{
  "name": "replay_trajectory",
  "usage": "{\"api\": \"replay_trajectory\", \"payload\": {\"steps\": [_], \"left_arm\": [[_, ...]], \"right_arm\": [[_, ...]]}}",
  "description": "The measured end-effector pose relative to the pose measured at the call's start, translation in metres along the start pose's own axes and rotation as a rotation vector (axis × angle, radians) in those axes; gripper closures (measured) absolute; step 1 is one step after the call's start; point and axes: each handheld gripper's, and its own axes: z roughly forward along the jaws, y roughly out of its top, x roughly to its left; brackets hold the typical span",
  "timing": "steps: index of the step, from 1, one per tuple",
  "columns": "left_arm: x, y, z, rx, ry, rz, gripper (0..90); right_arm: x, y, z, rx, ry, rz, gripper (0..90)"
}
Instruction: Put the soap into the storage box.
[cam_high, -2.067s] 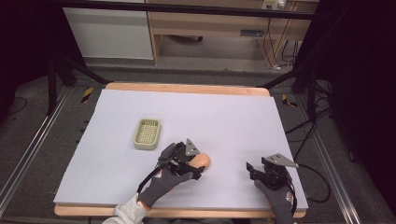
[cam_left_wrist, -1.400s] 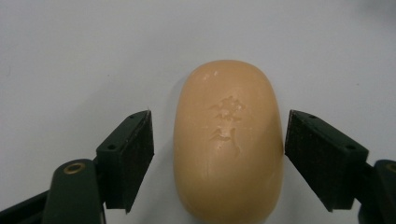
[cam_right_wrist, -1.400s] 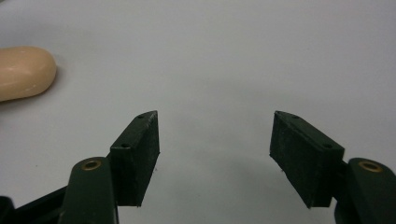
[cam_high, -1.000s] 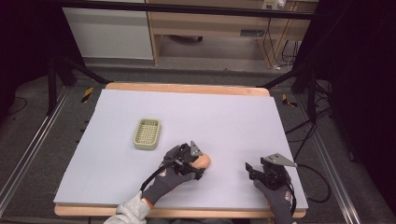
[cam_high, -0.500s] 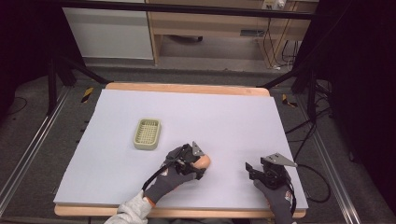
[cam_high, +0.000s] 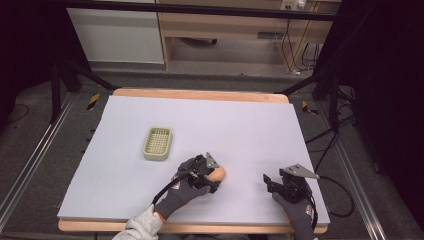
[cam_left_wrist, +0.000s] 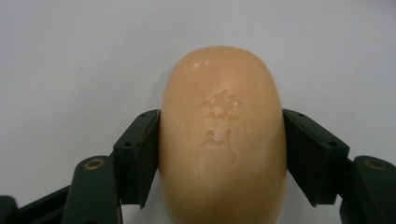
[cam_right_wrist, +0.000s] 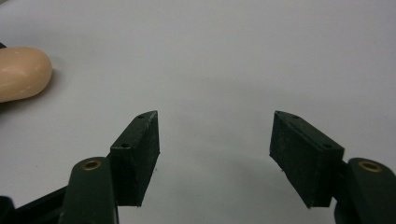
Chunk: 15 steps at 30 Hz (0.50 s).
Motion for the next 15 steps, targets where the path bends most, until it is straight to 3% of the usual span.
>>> {"api": "replay_trajectory", "payload": {"steps": [15], "left_arm": [[0.006, -0.002, -0.023, -0.046, -0.008, -0.026, 31.7]], "right_arm": [[0.0, 0.0, -0.001, 0.001, 0.001, 0.007, 33.1]]}}
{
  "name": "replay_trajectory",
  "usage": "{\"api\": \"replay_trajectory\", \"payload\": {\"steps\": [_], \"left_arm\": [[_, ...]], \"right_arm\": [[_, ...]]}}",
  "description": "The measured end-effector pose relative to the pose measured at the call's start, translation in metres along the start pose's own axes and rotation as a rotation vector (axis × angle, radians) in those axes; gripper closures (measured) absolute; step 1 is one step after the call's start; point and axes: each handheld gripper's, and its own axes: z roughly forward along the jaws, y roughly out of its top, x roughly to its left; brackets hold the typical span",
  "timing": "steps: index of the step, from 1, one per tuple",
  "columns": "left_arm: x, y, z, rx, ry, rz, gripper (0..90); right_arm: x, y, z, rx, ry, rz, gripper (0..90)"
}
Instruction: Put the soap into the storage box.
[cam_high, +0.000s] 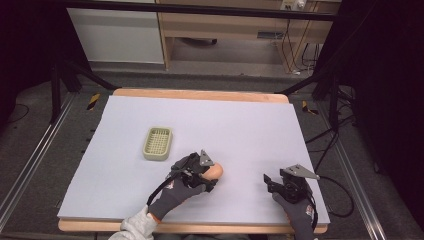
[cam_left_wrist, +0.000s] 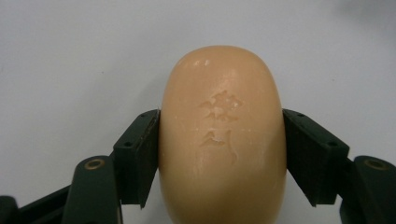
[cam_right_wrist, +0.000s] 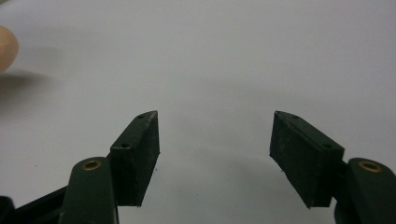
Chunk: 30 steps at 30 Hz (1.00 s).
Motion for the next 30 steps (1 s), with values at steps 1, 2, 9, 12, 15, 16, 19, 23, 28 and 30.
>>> {"api": "replay_trajectory", "payload": {"steps": [1, 2, 9, 12, 15, 16, 19, 23, 28, 30], "left_arm": [[0.0, 0.0, -0.002, 0.0, 0.003, -0.001, 31.7], [0.0, 0.0, -0.003, -0.003, 0.004, 0.001, 31.7], [0.002, -0.001, -0.013, -0.019, 0.014, -0.004, 31.7], [0.004, -0.002, -0.016, -0.024, 0.022, -0.009, 31.7], [0.006, -0.003, -0.019, -0.025, 0.027, -0.018, 31.8], [0.007, -0.005, -0.021, -0.024, 0.029, -0.022, 31.7], [0.008, -0.005, -0.023, -0.025, 0.033, -0.026, 31.7], [0.009, -0.006, -0.026, -0.028, 0.038, -0.028, 31.7], [0.011, -0.007, -0.032, -0.032, 0.048, -0.031, 31.7], [0.013, -0.007, -0.037, -0.038, 0.051, -0.035, 31.7]], "right_arm": [[0.0, 0.0, 0.0, 0.0, 0.0, 0.001, 33.1], [0.0, 0.0, 0.0, 0.0, 0.0, 0.001, 33.1], [0.0, 0.0, 0.0, 0.001, -0.001, -0.005, 33.1], [0.0, 0.0, 0.0, -0.004, -0.008, -0.013, 33.2], [-0.001, -0.001, 0.0, -0.005, -0.009, -0.013, 33.2], [-0.001, -0.001, 0.0, -0.005, -0.01, -0.013, 33.2], [-0.001, -0.001, 0.0, -0.006, -0.01, -0.012, 33.1], [-0.001, -0.001, 0.0, -0.007, -0.01, -0.004, 33.2], [-0.001, -0.001, 0.0, -0.007, -0.011, -0.005, 33.3], [-0.001, -0.001, 0.0, -0.007, -0.011, -0.006, 33.3]]}}
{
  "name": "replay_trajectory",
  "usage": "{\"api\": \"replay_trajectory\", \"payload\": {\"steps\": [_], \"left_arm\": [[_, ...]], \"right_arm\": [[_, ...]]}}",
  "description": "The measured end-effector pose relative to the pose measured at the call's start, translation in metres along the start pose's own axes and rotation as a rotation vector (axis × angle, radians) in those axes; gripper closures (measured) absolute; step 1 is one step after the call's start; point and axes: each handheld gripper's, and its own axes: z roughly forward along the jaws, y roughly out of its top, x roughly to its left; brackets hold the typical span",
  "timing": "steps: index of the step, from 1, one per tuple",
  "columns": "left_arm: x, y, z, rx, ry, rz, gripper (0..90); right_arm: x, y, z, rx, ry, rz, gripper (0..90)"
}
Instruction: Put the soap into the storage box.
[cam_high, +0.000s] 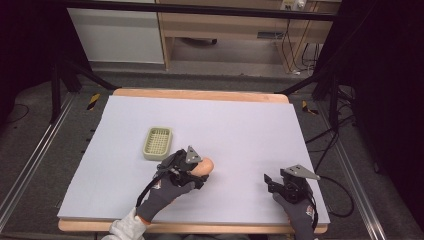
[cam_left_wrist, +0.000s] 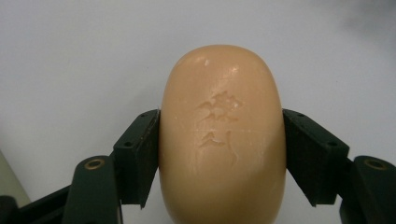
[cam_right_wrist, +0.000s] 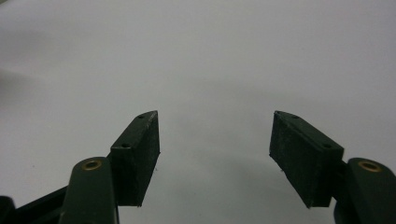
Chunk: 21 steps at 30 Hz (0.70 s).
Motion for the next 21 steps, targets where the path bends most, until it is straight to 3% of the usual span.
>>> {"api": "replay_trajectory", "payload": {"steps": [21], "left_arm": [[0.022, -0.006, -0.024, -0.033, 0.049, -0.057, 31.8]], "right_arm": [[0.0, 0.0, 0.0, 0.001, 0.0, 0.001, 33.3]]}}
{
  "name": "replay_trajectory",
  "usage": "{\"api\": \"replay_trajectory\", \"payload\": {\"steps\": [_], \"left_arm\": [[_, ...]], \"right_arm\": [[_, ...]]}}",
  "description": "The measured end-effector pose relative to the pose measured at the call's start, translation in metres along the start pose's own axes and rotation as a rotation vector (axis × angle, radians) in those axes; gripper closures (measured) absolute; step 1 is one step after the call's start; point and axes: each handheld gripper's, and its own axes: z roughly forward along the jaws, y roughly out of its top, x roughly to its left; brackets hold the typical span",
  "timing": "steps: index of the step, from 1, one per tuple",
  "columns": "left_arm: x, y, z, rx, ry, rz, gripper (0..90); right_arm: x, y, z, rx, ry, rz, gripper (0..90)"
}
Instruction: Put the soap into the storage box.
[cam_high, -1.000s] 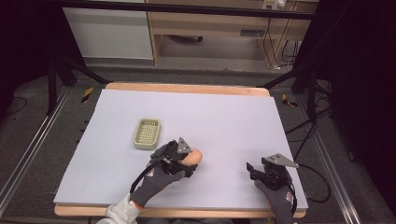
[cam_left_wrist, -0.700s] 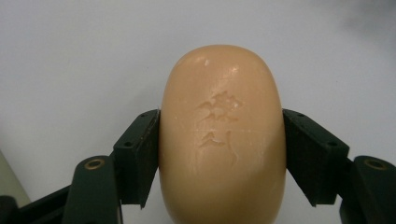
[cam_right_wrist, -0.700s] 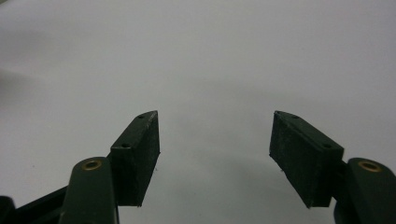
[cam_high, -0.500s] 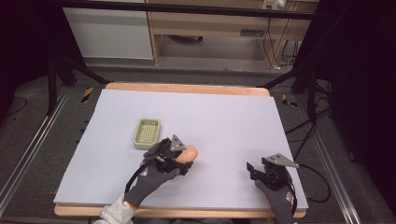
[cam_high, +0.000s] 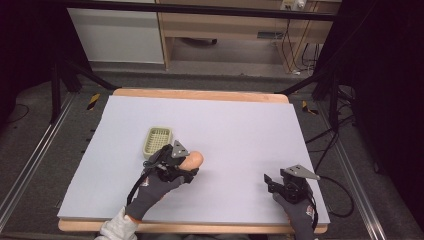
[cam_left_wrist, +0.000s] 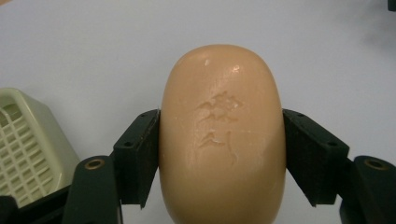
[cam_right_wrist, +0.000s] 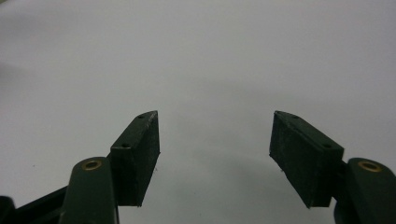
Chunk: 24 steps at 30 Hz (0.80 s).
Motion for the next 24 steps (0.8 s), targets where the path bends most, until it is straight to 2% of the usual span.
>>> {"api": "replay_trajectory", "payload": {"steps": [24], "left_arm": [[0.03, -0.004, -0.02, -0.042, 0.072, -0.078, 31.8]], "right_arm": [[-0.001, 0.0, -0.001, -0.003, -0.003, 0.001, 33.3]]}}
